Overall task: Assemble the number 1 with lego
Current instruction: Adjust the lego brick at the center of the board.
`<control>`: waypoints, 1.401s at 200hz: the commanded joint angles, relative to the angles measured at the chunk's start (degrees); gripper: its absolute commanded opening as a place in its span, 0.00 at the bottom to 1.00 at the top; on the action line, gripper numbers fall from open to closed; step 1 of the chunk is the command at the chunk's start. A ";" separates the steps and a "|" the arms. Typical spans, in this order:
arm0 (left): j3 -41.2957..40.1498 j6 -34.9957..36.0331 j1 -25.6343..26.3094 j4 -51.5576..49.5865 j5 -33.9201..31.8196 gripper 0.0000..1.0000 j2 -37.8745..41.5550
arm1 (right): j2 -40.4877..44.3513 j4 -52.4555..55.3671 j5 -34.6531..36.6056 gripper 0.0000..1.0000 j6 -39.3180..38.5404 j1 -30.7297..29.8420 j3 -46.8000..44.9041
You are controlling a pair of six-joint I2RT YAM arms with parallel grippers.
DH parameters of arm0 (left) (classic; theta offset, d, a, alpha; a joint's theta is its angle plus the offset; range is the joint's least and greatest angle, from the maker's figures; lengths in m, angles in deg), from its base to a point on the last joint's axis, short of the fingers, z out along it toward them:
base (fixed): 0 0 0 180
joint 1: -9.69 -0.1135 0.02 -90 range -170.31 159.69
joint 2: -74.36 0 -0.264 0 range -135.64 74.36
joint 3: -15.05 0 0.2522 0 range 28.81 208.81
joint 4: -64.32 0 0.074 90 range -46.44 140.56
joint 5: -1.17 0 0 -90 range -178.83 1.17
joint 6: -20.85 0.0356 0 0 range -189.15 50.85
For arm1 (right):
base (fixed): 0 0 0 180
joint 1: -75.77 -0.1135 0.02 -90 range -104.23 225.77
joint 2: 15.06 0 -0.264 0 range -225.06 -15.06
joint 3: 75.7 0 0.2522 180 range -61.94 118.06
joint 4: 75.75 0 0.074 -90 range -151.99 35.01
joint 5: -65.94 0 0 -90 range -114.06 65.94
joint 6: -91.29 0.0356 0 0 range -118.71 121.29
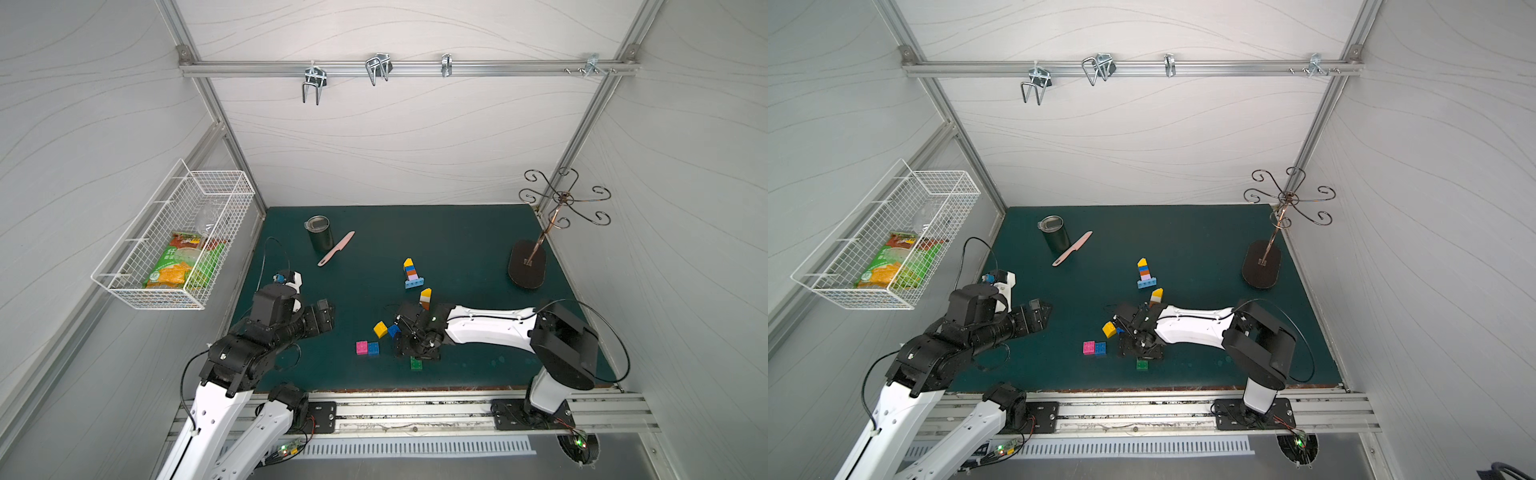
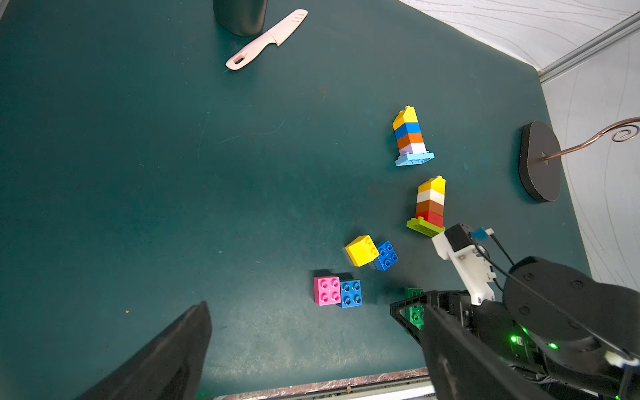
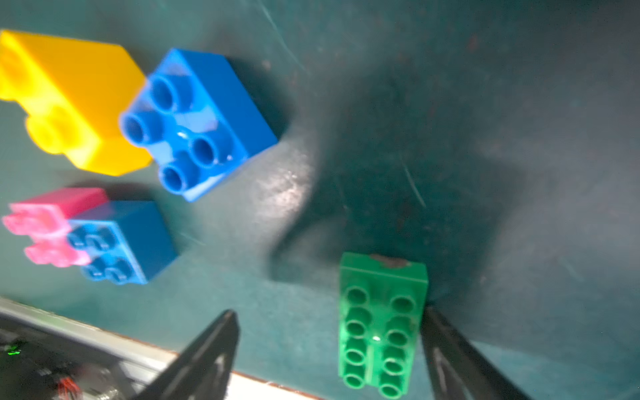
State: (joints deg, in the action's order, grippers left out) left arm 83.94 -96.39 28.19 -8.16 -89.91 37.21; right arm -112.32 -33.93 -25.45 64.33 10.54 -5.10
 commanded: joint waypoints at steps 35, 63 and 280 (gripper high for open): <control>-0.11 -0.27 -0.13 1.50 -0.38 1.00 0.48 | -0.54 -6.20 -4.44 0.84 6.55 -2.19 -5.91; -0.11 -0.35 -0.13 1.41 -0.66 0.99 0.67 | -2.40 -13.09 -7.76 0.83 9.40 -2.74 -6.08; 0.06 -0.57 -0.13 1.09 -1.69 1.00 -0.07 | -8.83 18.88 11.45 0.54 -23.75 -8.65 17.55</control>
State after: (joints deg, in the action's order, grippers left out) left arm 83.92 -96.41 28.19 -8.25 -90.68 37.00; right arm -119.59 -16.97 -15.41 43.31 4.73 10.64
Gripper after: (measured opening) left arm 0.996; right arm 0.557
